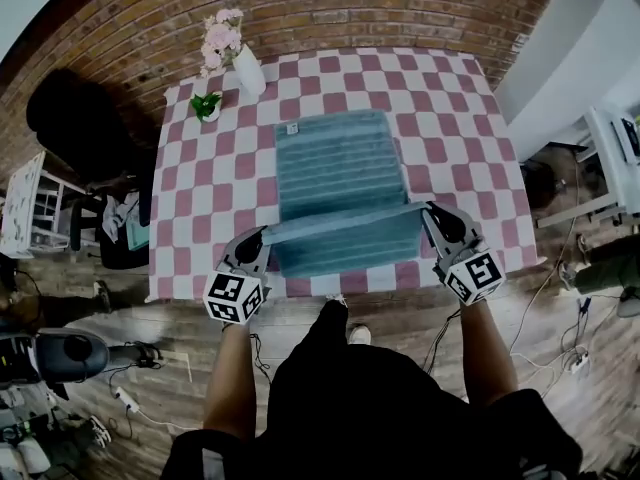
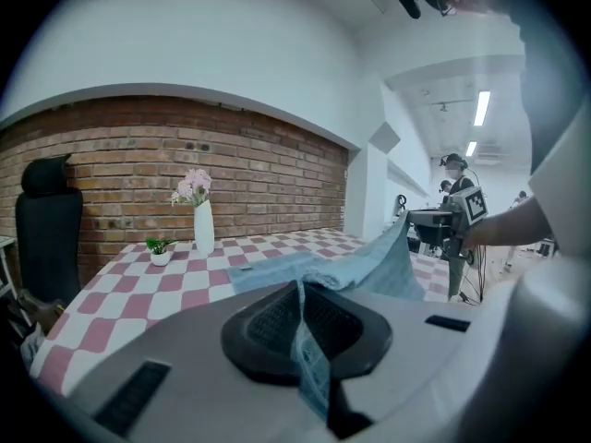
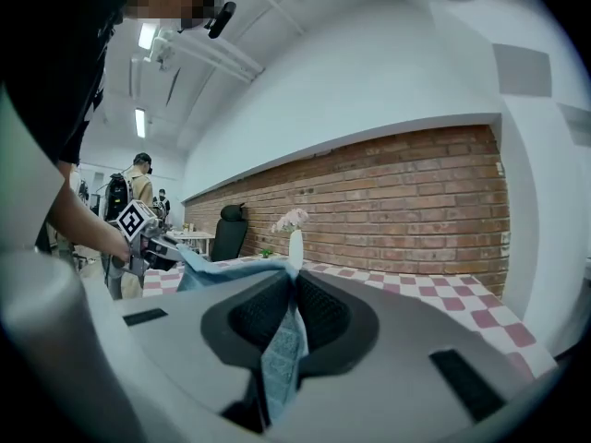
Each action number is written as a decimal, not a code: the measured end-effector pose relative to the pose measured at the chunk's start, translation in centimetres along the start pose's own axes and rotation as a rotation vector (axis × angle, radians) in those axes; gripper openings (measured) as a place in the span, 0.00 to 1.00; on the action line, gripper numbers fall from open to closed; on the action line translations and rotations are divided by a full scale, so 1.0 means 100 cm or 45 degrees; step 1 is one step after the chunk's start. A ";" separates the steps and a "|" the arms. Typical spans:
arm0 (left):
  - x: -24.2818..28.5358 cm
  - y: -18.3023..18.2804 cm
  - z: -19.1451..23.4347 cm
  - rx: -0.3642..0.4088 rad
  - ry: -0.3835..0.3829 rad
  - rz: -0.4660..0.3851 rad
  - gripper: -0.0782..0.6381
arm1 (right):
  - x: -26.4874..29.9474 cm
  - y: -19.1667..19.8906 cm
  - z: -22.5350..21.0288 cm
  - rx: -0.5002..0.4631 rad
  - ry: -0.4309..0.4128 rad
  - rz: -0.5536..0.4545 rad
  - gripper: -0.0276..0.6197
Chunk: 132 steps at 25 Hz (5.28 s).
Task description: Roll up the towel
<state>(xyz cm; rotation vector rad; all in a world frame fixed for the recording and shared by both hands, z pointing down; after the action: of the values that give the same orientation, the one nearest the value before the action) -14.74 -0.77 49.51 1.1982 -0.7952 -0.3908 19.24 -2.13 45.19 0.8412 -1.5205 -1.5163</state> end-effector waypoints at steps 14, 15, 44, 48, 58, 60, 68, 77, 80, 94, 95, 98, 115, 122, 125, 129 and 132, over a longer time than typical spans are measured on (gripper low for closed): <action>0.105 -0.001 0.103 -0.071 0.006 0.096 0.12 | 0.141 0.044 -0.059 -0.005 0.062 0.131 0.09; 0.112 -0.001 0.110 -0.073 0.014 0.095 0.12 | 0.151 0.048 -0.063 -0.009 0.072 0.141 0.09; 0.243 0.019 0.262 -0.138 -0.210 0.371 0.26 | 0.353 0.142 -0.129 -0.216 0.168 0.621 0.14; 0.238 0.008 0.279 -0.130 -0.313 0.312 0.40 | 0.356 0.142 -0.147 -0.149 0.270 0.674 0.18; 0.183 0.013 0.222 -0.055 -0.200 0.350 0.39 | 0.263 0.123 -0.093 -0.192 0.043 0.663 0.20; 0.167 0.015 0.201 -0.064 -0.183 0.331 0.39 | 0.233 0.126 -0.079 -0.180 0.000 0.691 0.21; 0.126 0.046 0.116 -0.092 -0.140 0.388 0.38 | 0.144 0.132 -0.043 -0.123 -0.110 0.749 0.21; 0.082 0.104 0.041 -0.286 -0.210 0.510 0.36 | 0.068 0.165 -0.022 -0.103 -0.258 0.858 0.23; 0.076 0.121 0.030 -0.302 -0.225 0.551 0.36 | 0.061 0.177 -0.021 -0.136 -0.290 0.886 0.24; 0.076 0.126 0.026 -0.121 -0.276 0.762 0.12 | 0.049 0.187 -0.014 -0.328 -0.352 0.917 0.08; 0.074 0.123 0.029 -0.105 -0.283 0.770 0.12 | 0.048 0.186 -0.013 -0.331 -0.372 0.910 0.08; 0.067 0.114 0.037 -0.055 -0.282 0.761 0.12 | 0.042 0.187 -0.004 -0.343 -0.434 0.903 0.08; 0.008 0.101 0.169 0.356 -0.170 0.940 0.12 | 0.020 0.151 0.196 -0.362 -0.708 0.810 0.08; -0.001 0.119 0.125 0.347 -0.097 0.837 0.52 | 0.014 0.153 0.192 -0.377 -0.691 0.802 0.21; 0.002 0.115 0.066 0.456 0.006 0.737 0.58 | 0.013 0.153 0.177 -0.367 -0.654 0.793 0.18; 0.025 0.108 -0.037 0.685 0.321 0.664 0.57 | 0.017 0.152 0.165 -0.289 -0.629 0.772 0.17; 0.048 0.108 -0.094 0.861 0.499 0.664 0.46 | 0.021 0.150 0.155 -0.265 -0.591 0.753 0.17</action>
<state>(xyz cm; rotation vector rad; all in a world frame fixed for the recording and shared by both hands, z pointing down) -6.16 6.10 59.79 1.5553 -0.8813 0.5750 5.77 3.92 61.10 -0.1054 -1.6946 -1.4254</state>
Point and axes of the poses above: the fingertips, and each gripper's own axes: x forward along the fingers, z to its left, y out of its underside, the point moved 3 cm from there along -x, backward along the fingers, and after that the axes turned 12 degrees about y, right-handed, at the moved point
